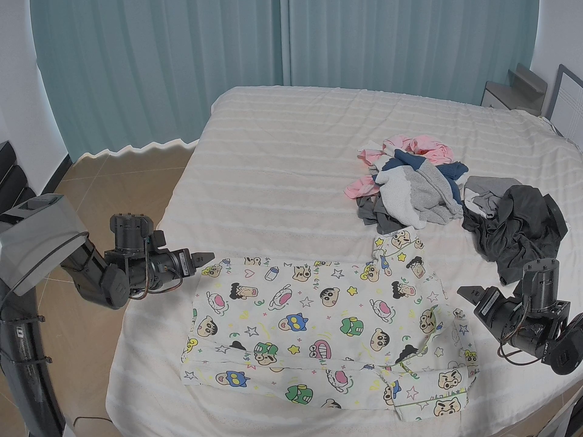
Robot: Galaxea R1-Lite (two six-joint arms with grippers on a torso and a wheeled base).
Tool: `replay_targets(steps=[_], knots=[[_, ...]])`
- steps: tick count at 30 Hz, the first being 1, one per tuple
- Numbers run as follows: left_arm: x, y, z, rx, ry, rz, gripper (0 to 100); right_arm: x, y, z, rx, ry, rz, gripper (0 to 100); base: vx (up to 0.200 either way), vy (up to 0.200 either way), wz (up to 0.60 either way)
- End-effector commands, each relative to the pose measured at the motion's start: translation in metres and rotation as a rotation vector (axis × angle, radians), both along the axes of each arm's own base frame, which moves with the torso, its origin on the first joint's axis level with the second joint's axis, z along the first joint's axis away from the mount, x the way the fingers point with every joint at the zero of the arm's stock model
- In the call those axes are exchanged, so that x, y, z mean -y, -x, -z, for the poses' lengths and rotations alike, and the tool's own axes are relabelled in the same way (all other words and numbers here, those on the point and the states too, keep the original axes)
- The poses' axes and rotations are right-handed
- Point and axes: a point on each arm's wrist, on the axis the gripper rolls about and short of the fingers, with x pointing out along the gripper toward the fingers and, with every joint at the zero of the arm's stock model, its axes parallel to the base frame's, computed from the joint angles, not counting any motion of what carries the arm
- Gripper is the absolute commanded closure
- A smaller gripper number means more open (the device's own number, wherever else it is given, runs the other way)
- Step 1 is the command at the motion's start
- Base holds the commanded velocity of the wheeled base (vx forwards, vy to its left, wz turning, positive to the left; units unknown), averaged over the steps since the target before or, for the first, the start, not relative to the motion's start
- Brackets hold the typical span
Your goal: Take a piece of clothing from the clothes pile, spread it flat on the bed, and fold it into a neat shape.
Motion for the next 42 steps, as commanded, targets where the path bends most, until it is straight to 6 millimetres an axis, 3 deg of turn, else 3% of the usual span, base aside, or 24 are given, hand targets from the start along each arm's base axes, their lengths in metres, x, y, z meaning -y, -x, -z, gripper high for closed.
replay_targets(steps=[1, 5, 13, 25, 26, 31, 38, 42], knots=[[0.008, -0.034, 0.04, -0.046, -0.059, 0.052, 0, -0.001, 0.0, 0.002, -0.008, 0.007, -0.007, 0, 0.0, 0.0, 0.0], [0.012, -0.044, 0.052, -0.045, -0.109, 0.085, 0, -0.003, 0.001, 0.001, -0.006, 0.009, -0.021, 0, 0.0, 0.0, 0.0], [0.017, -0.058, 0.057, -0.034, -0.108, 0.09, 0, -0.011, 0.004, 0.001, -0.002, 0.026, -0.036, 0, 0.0, 0.0, 0.0], [0.028, -0.066, 0.065, -0.032, -0.087, 0.103, 0, -0.012, 0.002, 0.002, -0.002, 0.026, -0.036, 0, 0.0, 0.0, 0.0], [0.029, -0.066, 0.066, -0.037, -0.081, 0.105, 100, -0.012, 0.002, 0.002, -0.002, 0.026, -0.033, 0, 0.0, 0.0, 0.0], [0.031, -0.065, 0.067, -0.038, -0.08, 0.104, 100, -0.009, 0.0, 0.002, -0.005, 0.022, -0.022, 0, 0.0, 0.0, 0.0], [0.026, -0.06, 0.055, -0.028, -0.084, 0.069, 100, -0.004, -0.045, 0.003, 0.015, 0.024, 0.006, 0, 0.0, 0.0, 0.0], [0.023, -0.058, 0.038, -0.001, -0.06, -0.016, 100, -0.008, -0.072, 0.022, -0.027, 0.102, -0.082, 0, 0.0, 0.0, 0.0]])
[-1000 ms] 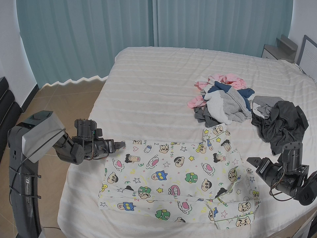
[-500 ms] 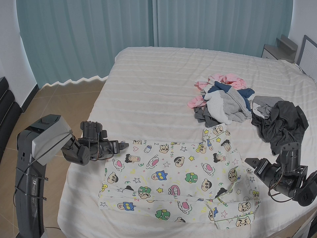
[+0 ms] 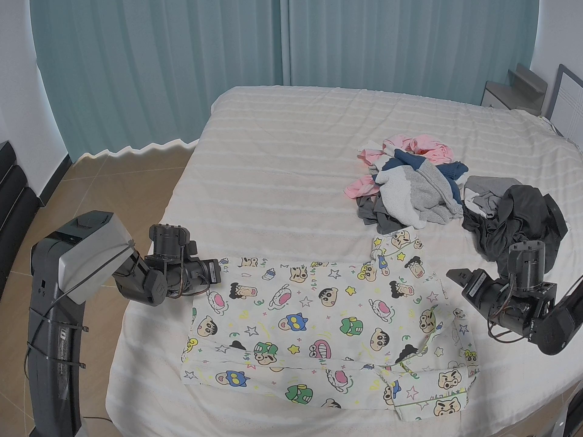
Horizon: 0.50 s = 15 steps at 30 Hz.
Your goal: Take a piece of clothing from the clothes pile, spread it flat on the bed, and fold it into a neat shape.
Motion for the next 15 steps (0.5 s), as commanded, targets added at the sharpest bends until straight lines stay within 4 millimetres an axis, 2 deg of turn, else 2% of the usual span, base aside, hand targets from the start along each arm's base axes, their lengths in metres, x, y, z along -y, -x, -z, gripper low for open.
replay_targets(steps=[1, 7, 15], knots=[[-0.005, 0.003, -0.028, 0.057, 0.04, -0.096, 100, 0.0, -0.043, 0.028, -0.063, 0.09, -0.067, 0, 0.0, 0.0, 0.0], [-0.012, 0.005, -0.032, 0.115, 0.09, -0.143, 100, 0.007, -0.094, 0.055, -0.084, 0.171, -0.111, 0, 0.0, 0.0, 0.0], [-0.007, 0.007, -0.019, 0.116, 0.108, -0.136, 100, 0.004, -0.146, 0.059, -0.046, 0.154, -0.18, 0, 0.0, 0.0, 0.0]])
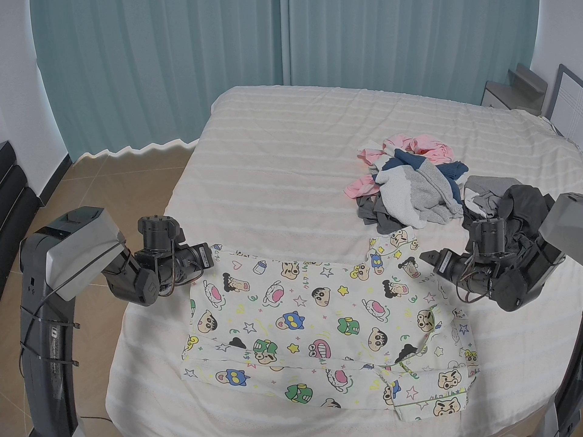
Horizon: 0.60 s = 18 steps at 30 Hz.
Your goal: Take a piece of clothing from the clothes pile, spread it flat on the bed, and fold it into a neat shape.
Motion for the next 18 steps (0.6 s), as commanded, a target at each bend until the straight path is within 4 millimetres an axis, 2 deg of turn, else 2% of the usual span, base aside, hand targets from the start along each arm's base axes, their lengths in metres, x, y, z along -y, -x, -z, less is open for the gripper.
replay_targets(steps=[1, 2, 3, 8, 14, 18], knots=[[0.004, 0.002, 0.009, 0.003, 0.03, -0.005, 100, 0.001, -0.046, 0.026, -0.019, 0.001, -0.041, 0, 0.0, 0.0, 0.0], [0.004, 0.002, 0.009, 0.003, 0.03, -0.005, 100, 0.001, -0.046, 0.026, -0.019, 0.001, -0.041, 0, 0.0, 0.0, 0.0], [0.006, 0.002, 0.013, 0.014, 0.032, -0.004, 100, 0.003, -0.061, 0.031, -0.006, 0.018, -0.045, 0, 0.0, 0.0, 0.0], [0.006, 0.0, 0.011, 0.044, 0.036, -0.006, 100, 0.003, -0.083, 0.048, 0.0, 0.072, -0.073, 0, 0.0, 0.0, 0.0], [0.004, 0.0, 0.009, 0.051, 0.035, -0.009, 100, 0.003, -0.101, 0.052, 0.043, 0.094, -0.097, 0, 0.0, 0.0, 0.0], [0.002, -0.001, 0.009, 0.053, 0.034, -0.013, 100, 0.0, -0.104, 0.055, 0.05, 0.093, -0.109, 0, 0.0, 0.0, 0.0]])
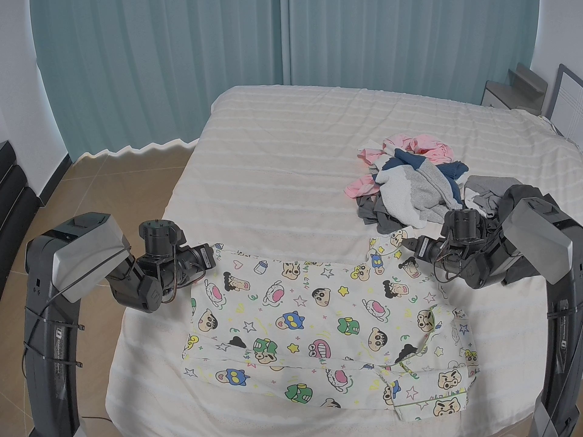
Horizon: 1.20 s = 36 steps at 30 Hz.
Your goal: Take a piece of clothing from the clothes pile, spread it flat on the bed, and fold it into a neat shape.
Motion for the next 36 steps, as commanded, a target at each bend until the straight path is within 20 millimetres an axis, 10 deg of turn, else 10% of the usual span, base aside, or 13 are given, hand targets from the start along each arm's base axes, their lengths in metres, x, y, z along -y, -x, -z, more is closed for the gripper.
replay_targets(steps=[1, 16, 17, 36], knots=[[-0.002, -0.001, 0.001, 0.001, 0.0, -0.004, 100, -0.003, -0.005, 0.017, -0.02, 0.002, -0.008, 0, 0.0, 0.0, 0.0], [-0.005, -0.002, 0.001, 0.005, 0.0, -0.012, 100, -0.016, -0.012, 0.018, -0.003, -0.006, -0.054, 0, 0.0, 0.0, 0.0], [-0.005, -0.002, 0.001, 0.005, 0.0, -0.012, 100, -0.016, -0.011, 0.02, -0.009, -0.005, -0.053, 100, 0.0, 0.0, 0.0], [-0.008, -0.003, -0.012, 0.032, 0.0, -0.017, 100, -0.005, 0.011, -0.018, 0.063, -0.04, -0.055, 100, 0.0, 0.0, 0.0]])
